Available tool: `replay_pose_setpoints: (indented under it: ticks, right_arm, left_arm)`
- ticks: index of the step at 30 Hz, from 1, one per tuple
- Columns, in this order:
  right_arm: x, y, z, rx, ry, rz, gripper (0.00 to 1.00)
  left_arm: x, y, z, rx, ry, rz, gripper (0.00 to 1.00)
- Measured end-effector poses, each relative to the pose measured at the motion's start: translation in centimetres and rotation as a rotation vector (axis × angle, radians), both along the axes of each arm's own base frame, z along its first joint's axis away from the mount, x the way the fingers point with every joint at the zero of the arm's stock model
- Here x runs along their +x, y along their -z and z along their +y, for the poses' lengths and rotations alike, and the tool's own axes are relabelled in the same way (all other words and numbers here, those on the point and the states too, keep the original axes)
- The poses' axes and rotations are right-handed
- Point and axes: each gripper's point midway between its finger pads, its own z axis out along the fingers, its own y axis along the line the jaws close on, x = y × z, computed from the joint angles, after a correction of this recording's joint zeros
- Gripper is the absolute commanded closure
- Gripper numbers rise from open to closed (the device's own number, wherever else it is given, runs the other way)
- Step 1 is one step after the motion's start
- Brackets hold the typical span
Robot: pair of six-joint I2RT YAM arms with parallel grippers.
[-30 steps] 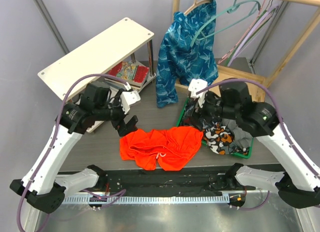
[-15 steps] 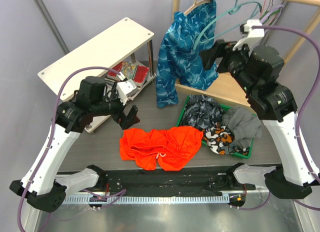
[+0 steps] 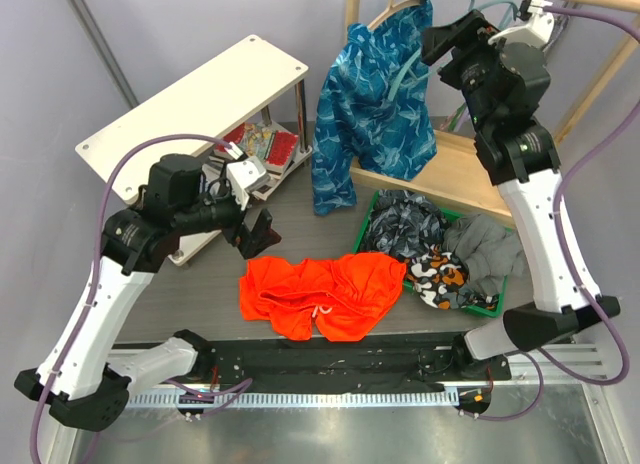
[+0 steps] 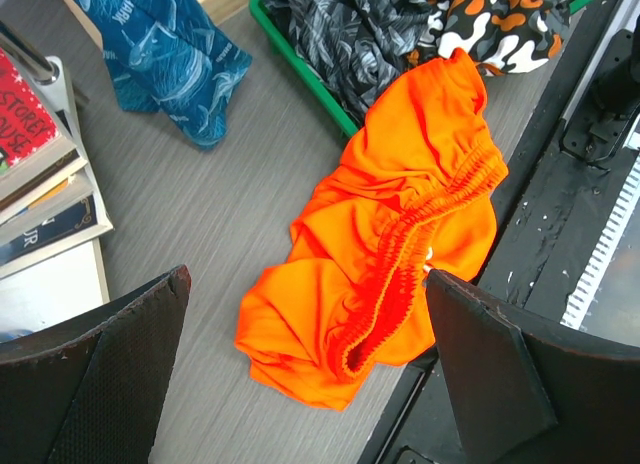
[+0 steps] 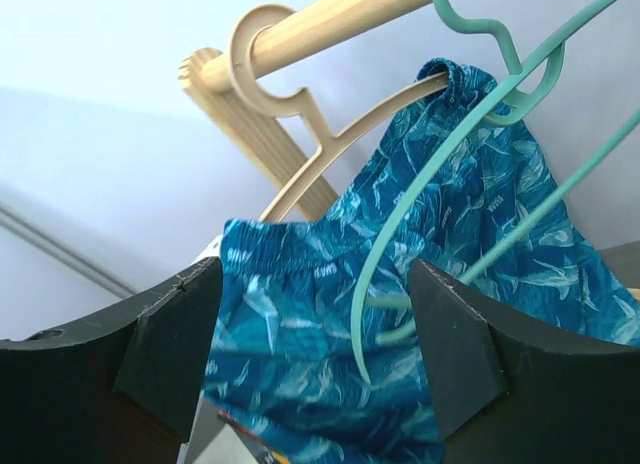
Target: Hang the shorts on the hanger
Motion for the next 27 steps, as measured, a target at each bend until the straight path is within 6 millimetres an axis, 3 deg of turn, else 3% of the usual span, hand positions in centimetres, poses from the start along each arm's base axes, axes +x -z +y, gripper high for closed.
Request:
replay_pose_setpoints:
  ticks: [5, 14, 17, 24, 27]
  right_arm:
    - [4.3, 1.6, 0.5, 0.095, 0.015, 0.011, 0.23]
    - [10.5, 7.2, 2.1, 0.191, 0.036, 0.117, 0.32]
    - [12.0, 8.4, 2.1, 0.218, 0.05, 0.139, 0.46]
    - [13.4, 8.9, 2.2, 0.266, 0.043, 0.145, 0.95]
    - [13.4, 8.4, 2.3, 0.284, 0.032, 0.133, 0.99]
  left_arm:
    - [-0.3, -0.5, 0.1, -0.011, 0.002, -0.017, 0.01]
    - [-0.3, -0.6, 0.3, -0.011, -0.003, -0.026, 0.01]
    - [-0.2, -0.5, 0.4, -0.004, -0.012, -0.029, 0.01]
    - [0.0, 0.1, 0.7, 0.015, -0.025, -0.025, 0.01]
    - [0.0, 0.2, 0.7, 0.015, -0.026, -0.025, 0.0]
